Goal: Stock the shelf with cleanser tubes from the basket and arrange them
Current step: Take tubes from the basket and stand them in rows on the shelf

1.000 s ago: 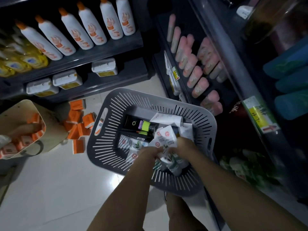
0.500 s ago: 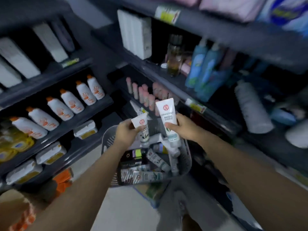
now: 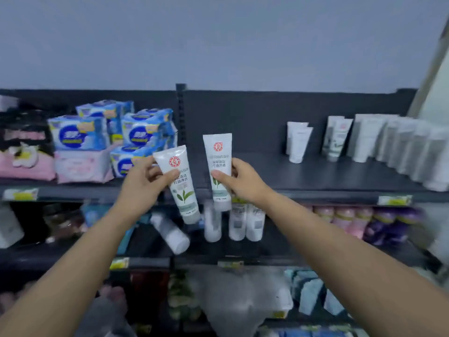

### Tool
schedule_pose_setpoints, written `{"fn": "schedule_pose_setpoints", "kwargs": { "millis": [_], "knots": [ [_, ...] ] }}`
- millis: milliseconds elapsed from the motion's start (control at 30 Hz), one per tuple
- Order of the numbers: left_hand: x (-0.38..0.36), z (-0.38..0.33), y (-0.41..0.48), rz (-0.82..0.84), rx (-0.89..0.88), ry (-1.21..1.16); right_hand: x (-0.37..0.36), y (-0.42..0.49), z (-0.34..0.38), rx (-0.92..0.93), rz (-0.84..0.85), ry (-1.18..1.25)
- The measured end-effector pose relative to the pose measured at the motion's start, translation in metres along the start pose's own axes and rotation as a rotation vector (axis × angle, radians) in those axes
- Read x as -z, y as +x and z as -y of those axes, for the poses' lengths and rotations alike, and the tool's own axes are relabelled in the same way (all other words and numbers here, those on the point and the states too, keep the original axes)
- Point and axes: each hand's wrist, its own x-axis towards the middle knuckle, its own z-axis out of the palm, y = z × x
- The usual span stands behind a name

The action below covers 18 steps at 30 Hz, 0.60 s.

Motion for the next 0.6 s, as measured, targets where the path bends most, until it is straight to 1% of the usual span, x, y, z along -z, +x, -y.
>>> {"fn": "schedule_pose_setpoints", "kwargs": {
  "millis": [133, 333, 400, 467, 600],
  "knots": [
    [-0.089, -0.022, 0.038, 0.133, -0.058, -0.047, 0.093, -0.008, -0.022, -0.034, -0.211, -0.049],
    [-0.218, -0.037, 0.092, 0.206, -0.094, -0.078, 0.219, 0.0, -0.072, -0.074, -0.482, -0.157],
    [-0.259, -0.036, 0.11, 0.214, -0.087, -0.084, 0.257, 0.007, -0.089, -0.092, -0.511, -0.159],
    [-0.3, -0.031, 0.129, 0.223, -0.07, -0.083, 0.289, 0.014, -0.11, -0.126, -0.497, -0.128],
    [-0.376, -0.015, 0.168, 0.257, 0.029, -0.102, 0.344, 0.028, -0.154, -0.216, -0.468, -0.023]
  ]
}}
